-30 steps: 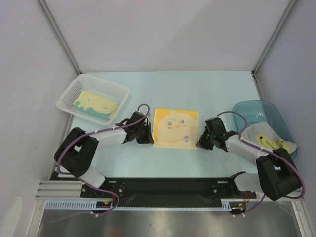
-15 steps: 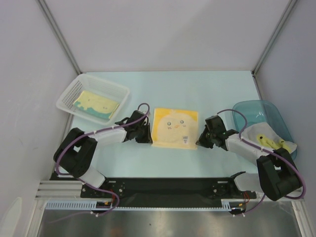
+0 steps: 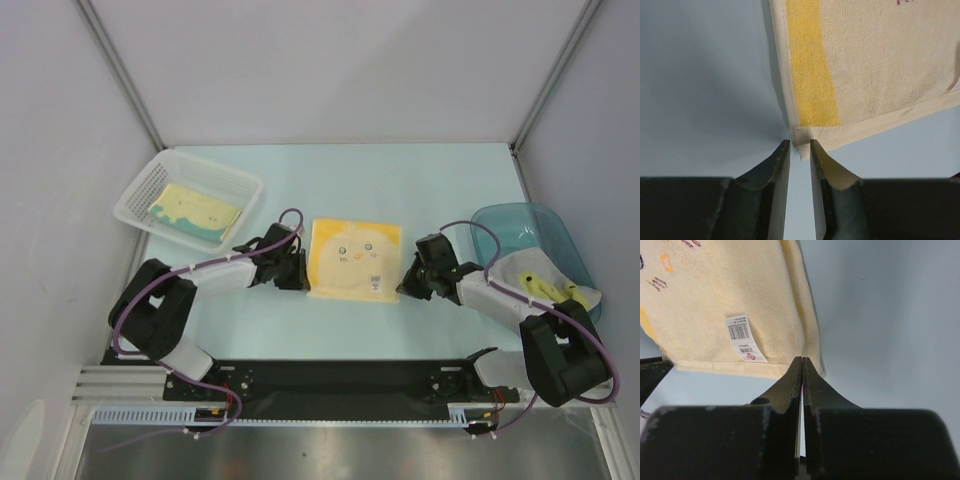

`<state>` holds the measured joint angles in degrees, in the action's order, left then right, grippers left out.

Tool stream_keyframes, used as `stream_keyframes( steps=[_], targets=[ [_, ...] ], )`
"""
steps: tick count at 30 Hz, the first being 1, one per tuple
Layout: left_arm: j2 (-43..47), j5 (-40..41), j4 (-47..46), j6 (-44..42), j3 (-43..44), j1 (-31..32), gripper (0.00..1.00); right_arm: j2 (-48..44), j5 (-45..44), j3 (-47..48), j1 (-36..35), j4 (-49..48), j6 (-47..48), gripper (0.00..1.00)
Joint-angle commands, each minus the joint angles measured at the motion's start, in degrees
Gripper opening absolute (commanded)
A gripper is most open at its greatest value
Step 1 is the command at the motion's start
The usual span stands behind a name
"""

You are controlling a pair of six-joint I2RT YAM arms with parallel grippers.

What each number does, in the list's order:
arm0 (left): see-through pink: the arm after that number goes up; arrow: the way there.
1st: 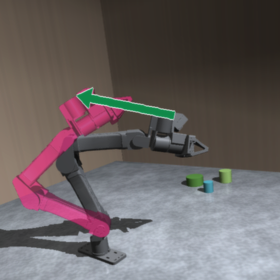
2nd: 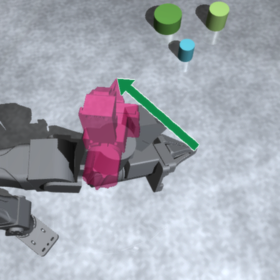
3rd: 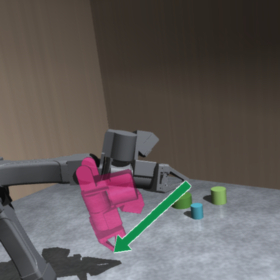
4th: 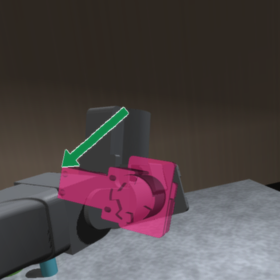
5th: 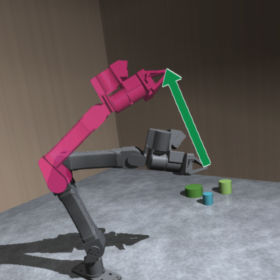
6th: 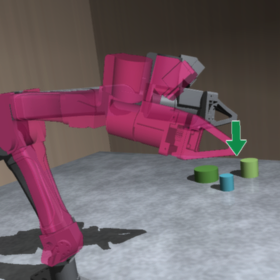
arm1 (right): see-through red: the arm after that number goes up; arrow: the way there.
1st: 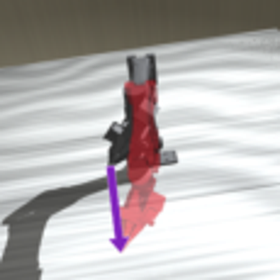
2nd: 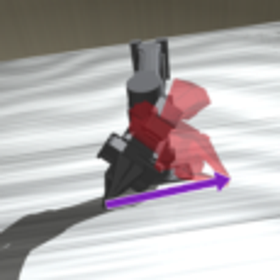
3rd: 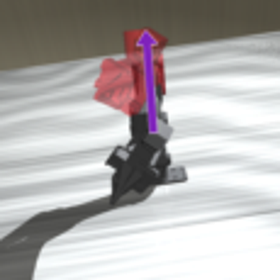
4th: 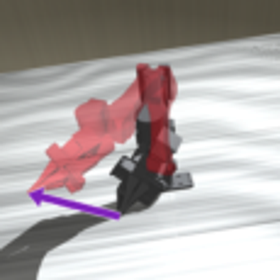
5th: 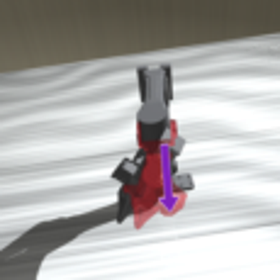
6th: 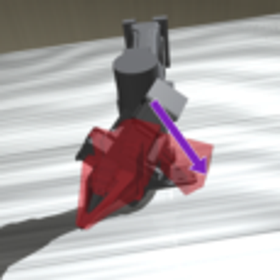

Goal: Fold and stack the towels
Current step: Fold the towel

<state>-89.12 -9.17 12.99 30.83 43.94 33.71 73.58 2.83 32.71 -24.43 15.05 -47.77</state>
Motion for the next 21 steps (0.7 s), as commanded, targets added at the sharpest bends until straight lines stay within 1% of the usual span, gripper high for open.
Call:
stream_keyframes(
  steps=[1, 2, 3, 6, 12, 21],
  targets=[
    [0.7, 0.29, 0.19, -0.86, 2.37, 0.04, 0.27, -0.02, -0.46, 1.04, -0.27, -1.6, 0.57, 0.0],
    [0.7, 0.12, 0.1, -0.86, 2.55, 0.04, 0.22, 0.07, -0.46, 1.04, -0.27, -1.69, 0.57, 0.0],
    [0.62, 0.03, -0.07, -0.86, 2.55, 0.04, 0.13, 0.16, -0.46, 1.04, -0.27, -1.78, 0.57, 0.0],
    [0.09, -0.15, -0.34, -0.86, 2.64, 0.04, 0.0, 0.33, -0.28, 0.95, -0.27, -2.04, 0.57, 0.0],
    [0.35, 0.29, 0.1, -0.95, 2.81, 0.04, 0.0, 0.6, -0.46, 1.22, -0.27, -2.13, 0.92, 0.0],
    [2.46, 2.4, 5.02, -1.56, 5.98, 0.39, 0.01, -0.81, -1.86, 2.62, -0.27, -0.46, 2.68, 0.0]
  ],
)
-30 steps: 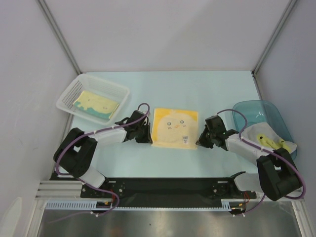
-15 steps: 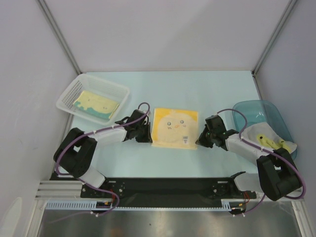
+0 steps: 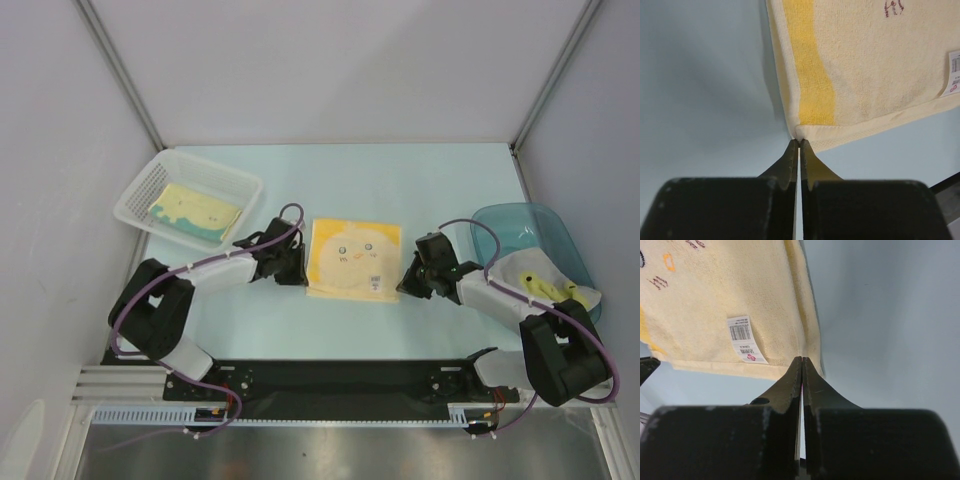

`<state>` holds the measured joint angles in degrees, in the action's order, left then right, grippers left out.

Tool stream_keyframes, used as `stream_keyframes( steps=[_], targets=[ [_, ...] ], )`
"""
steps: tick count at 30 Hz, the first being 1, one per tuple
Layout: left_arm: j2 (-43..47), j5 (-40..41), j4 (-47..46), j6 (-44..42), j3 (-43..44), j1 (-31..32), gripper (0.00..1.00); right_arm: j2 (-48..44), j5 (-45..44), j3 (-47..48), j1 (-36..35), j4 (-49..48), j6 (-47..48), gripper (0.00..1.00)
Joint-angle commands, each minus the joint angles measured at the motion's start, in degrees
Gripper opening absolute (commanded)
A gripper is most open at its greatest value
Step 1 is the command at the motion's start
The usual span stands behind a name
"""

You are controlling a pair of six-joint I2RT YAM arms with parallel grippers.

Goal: Fold and stack the towels
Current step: Fold the towel

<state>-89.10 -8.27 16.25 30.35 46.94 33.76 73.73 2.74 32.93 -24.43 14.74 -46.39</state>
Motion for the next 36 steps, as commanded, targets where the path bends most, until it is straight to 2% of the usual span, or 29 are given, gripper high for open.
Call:
stream_keyframes(
  steps=[1, 5, 11, 15, 36],
  targets=[
    [2.53, 1.68, 2.11, -1.17, 3.07, 0.52, 0.0, -1.13, -1.78, 2.49, -0.27, 0.02, 1.48, 0.0],
    [2.62, 1.42, 2.12, -0.82, 3.42, 1.04, 0.0, -1.23, -1.16, 2.49, -0.27, 0.2, 1.22, 0.0],
    [2.18, 0.72, 1.41, -0.47, 3.25, 1.4, 0.0, 0.45, -0.2, 1.53, -1.41, 0.11, -0.01, 0.17],
    [2.0, 0.71, 1.59, -0.47, 3.51, 1.49, 0.0, 0.71, -0.19, 1.09, -2.03, 0.46, -1.5, 0.21],
    [1.56, 0.54, 1.5, -0.29, 3.78, 1.93, 0.0, 3.34, -2.74, 1.96, -4.31, 2.84, -3.27, 0.25]
  ],
)
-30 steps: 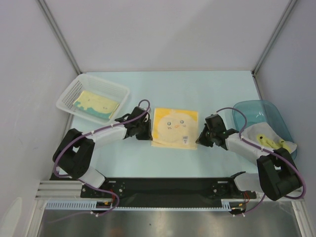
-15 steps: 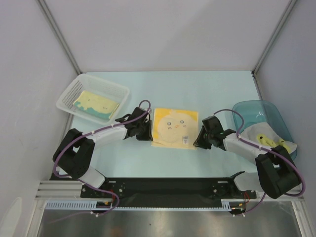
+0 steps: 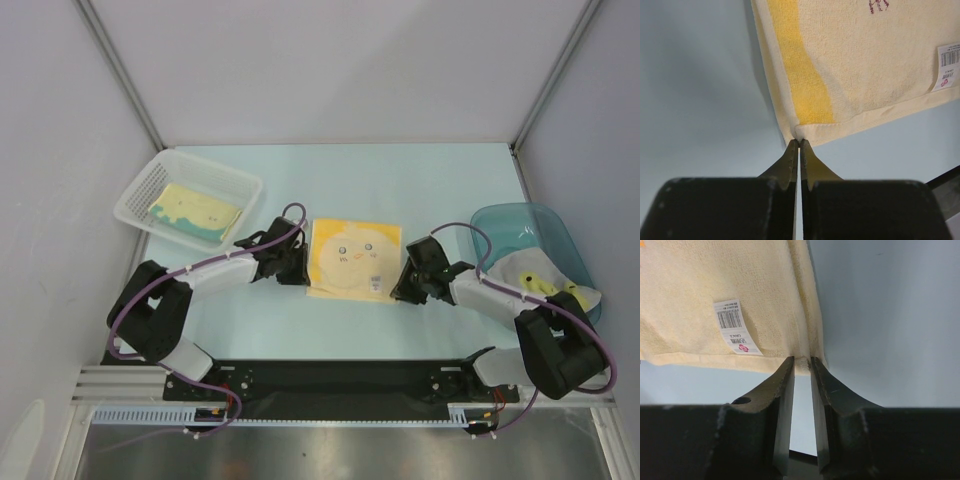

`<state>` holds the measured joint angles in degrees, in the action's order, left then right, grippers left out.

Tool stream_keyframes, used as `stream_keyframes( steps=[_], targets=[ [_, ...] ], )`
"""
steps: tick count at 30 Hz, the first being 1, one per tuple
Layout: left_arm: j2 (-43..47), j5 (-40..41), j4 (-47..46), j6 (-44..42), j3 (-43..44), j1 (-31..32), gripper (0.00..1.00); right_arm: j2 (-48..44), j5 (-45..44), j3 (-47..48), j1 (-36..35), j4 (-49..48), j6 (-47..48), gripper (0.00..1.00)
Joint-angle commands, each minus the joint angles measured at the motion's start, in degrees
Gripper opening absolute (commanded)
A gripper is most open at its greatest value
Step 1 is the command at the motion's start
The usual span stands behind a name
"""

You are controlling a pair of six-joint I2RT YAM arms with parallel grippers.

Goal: Fold and stack the towels
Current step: Fold the towel

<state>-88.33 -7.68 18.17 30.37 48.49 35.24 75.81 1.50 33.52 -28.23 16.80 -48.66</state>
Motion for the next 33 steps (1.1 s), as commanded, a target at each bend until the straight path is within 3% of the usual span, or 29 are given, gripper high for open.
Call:
stream_keyframes(
  steps=[1, 10, 12, 13, 16, 33],
  targets=[
    [0.8, -0.05, -0.42, -0.31, 2.22, 0.44, 0.0, 1.36, -1.5, 1.37, -0.51, 0.69, -0.99, 0.26],
    [0.8, 0.04, -0.51, -0.31, 1.87, 0.53, 0.0, 1.8, -1.5, 1.2, -0.69, 0.52, -1.08, 0.29],
    [0.79, 0.12, -0.6, -0.14, 1.87, 0.53, 0.0, 1.71, -3.25, 1.02, -0.78, 0.43, -0.99, 0.22],
    [0.71, 0.04, -0.68, -0.14, 1.78, 0.53, 0.0, 1.62, -3.52, 0.85, -0.78, 0.34, -0.99, 0.14],
    [0.88, 0.04, -0.68, -0.05, 1.78, 0.62, 0.0, 1.53, -3.61, 0.67, -0.78, -0.1, -0.82, 0.0],
    [5.71, -0.66, 3.1, 0.92, 5.39, 1.05, 0.0, -4.18, -6.86, 8.41, 1.42, 6.49, 7.87, 0.0]
  ],
)
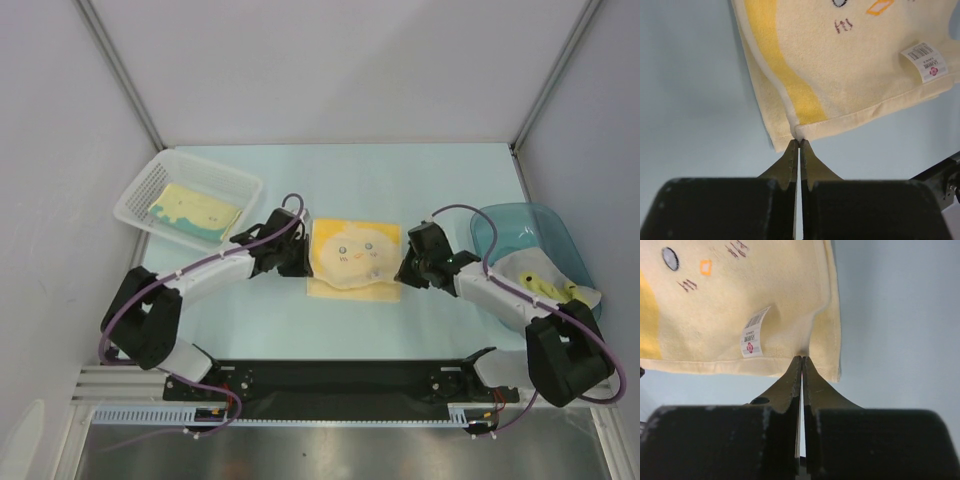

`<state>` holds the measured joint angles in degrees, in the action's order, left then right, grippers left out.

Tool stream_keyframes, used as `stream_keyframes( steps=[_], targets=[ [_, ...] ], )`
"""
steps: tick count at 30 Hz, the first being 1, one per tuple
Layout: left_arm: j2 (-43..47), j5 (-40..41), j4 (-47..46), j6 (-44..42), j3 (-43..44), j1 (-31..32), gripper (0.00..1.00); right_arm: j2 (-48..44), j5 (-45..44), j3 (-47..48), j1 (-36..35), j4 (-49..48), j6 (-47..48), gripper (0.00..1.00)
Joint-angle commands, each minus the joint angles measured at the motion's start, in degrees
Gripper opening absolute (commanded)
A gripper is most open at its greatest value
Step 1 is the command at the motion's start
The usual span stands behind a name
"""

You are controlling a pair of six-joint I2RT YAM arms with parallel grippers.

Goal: Fold and stack the towels
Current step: Fold the towel

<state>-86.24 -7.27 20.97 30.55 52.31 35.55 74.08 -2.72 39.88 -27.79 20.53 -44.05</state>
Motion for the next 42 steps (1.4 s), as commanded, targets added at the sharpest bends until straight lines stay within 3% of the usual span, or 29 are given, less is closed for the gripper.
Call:
stream_keyframes(
  steps=[1, 13, 24, 33, 42],
  targets=[
    [3.88, -1.78, -0.22, 1.61, 0.34, 1.1, 0.01, -2.71, -2.81, 1.18, 1.16, 2.93, 3.62, 0.0],
    [2.04, -0.29, -6.47, 3.91, -10.04, 4.44, 0.0, -4.47, 0.44, -8.24, 0.81, -1.55, 3.8, 0.0],
    [3.97, 3.65, -1.73, 2.15, -7.14, 4.53, 0.0, -7.02, 2.1, -5.95, 0.81, 0.3, 4.76, 0.0],
    [3.36, 3.84, -3.22, 1.8, -10.13, 4.53, 0.0, -7.2, 5.44, -12.89, 0.55, -5.59, 2.3, 0.0],
    [3.88, 6.3, -1.99, 1.97, -8.81, 4.53, 0.0, -8.08, 6.41, -12.37, 0.46, -6.03, 1.25, 0.0]
  ],
)
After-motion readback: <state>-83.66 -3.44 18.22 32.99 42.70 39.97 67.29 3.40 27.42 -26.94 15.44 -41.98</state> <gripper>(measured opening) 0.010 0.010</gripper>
